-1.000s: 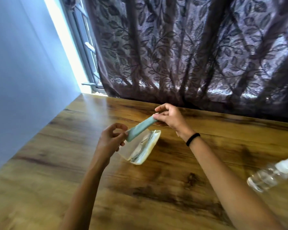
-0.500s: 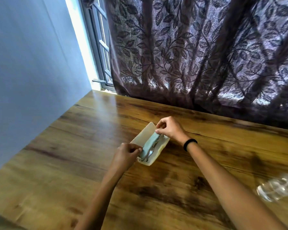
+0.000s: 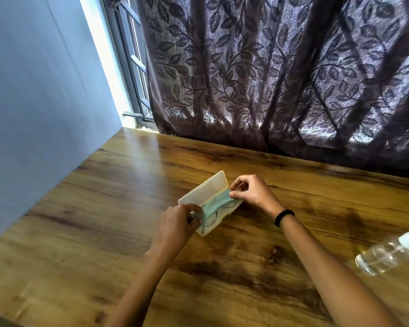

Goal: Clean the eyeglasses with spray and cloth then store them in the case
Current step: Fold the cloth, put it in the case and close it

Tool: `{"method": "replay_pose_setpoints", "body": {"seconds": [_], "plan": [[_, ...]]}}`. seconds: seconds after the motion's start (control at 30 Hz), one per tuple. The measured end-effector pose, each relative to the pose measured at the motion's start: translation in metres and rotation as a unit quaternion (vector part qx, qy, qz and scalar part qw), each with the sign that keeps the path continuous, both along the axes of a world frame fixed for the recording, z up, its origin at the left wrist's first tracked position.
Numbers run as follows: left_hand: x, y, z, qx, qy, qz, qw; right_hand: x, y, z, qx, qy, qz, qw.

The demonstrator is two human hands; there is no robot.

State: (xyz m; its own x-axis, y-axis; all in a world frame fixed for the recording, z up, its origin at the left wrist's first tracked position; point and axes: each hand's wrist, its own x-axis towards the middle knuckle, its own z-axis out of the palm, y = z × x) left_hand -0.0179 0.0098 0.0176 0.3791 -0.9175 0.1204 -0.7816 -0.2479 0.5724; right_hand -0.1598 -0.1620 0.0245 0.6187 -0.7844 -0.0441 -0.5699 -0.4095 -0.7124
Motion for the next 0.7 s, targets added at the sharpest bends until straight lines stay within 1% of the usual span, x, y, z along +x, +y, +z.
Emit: {"method": "replay_pose_setpoints", "body": {"seconds": [0.03,0.1,0.23,0.37,0.43,0.53,0.7], "plan": [[-0.001,0.002,0.000,-0.008,-0.037,0.005,0.999,-0.001,0.000,-0.001,0.004,-0.003,-0.002,1.000],[-0.002,0.004,0.001,-0.032,-0.074,0.010,0.997,-0.001,0.000,0.000,0.013,-0.008,-0.005,1.000],[-0.002,0.007,0.001,-0.067,-0.063,0.027,0.995,-0.002,-0.001,0.002,0.036,-0.027,-0.006,0.999],[0.007,0.004,0.001,-0.105,-0.096,0.056,0.988,-0.003,0.000,0.002,0.059,-0.029,-0.009,0.998],[0.013,-0.001,0.002,-0.065,-0.053,0.063,0.995,-0.003,0.000,0.003,0.077,-0.039,-0.012,0.996],[0.019,-0.011,0.001,0.009,0.045,0.015,0.999,-0.004,0.000,0.005,0.089,-0.047,-0.017,0.995],[0.024,-0.030,0.003,0.025,0.073,-0.029,0.997,-0.006,-0.004,0.007,0.082,-0.033,-0.014,0.996]]}}
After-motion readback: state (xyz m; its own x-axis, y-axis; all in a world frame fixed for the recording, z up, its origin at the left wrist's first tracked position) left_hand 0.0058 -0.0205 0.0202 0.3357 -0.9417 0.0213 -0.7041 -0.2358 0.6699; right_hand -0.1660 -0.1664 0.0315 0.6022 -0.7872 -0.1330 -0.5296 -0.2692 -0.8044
